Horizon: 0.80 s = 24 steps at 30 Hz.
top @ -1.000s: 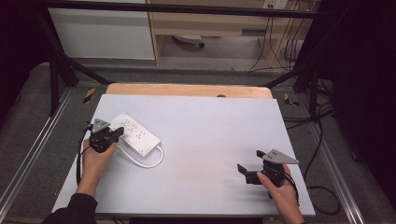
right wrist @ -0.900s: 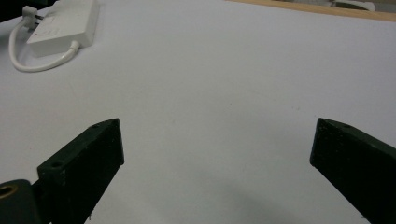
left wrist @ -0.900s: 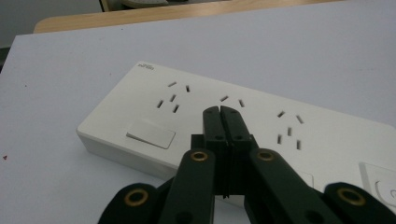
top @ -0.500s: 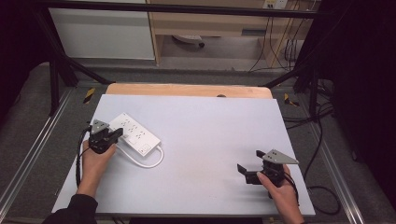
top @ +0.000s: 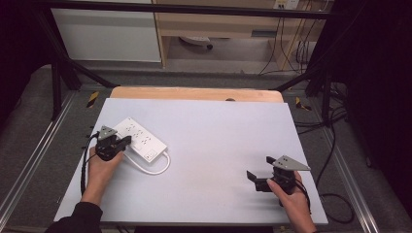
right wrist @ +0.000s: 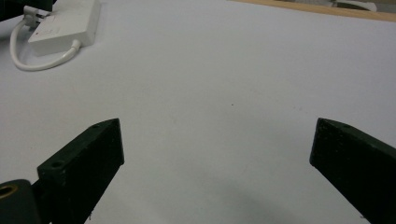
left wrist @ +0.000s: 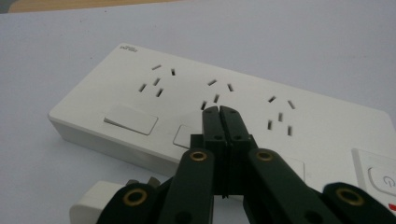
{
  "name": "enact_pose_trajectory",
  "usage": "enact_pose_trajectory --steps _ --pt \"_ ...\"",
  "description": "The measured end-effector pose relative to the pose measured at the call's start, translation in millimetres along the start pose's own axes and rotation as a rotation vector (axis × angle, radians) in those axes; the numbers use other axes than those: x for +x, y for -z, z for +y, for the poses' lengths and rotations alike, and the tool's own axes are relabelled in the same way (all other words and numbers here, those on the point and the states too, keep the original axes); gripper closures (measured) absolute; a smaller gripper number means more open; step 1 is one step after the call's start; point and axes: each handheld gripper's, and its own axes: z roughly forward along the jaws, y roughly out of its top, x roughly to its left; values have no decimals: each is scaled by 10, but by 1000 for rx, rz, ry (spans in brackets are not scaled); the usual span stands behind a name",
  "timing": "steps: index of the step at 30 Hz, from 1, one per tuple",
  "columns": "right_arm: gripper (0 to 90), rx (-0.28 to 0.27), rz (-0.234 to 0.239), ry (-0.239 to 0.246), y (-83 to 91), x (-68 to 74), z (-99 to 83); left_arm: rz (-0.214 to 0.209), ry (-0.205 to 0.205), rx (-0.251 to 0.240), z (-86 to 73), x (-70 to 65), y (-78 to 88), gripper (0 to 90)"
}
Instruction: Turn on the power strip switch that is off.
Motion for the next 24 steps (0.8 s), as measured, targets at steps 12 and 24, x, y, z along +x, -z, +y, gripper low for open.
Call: enact_pose_trajectory --steps 12,24 --pt "34 2 -2 3 -1 -1 -2 11 -23 3 -11 -13 1 899" --pt "35 1 0 1 3 2 0 -1 8 -9 -30 12 -6 899"
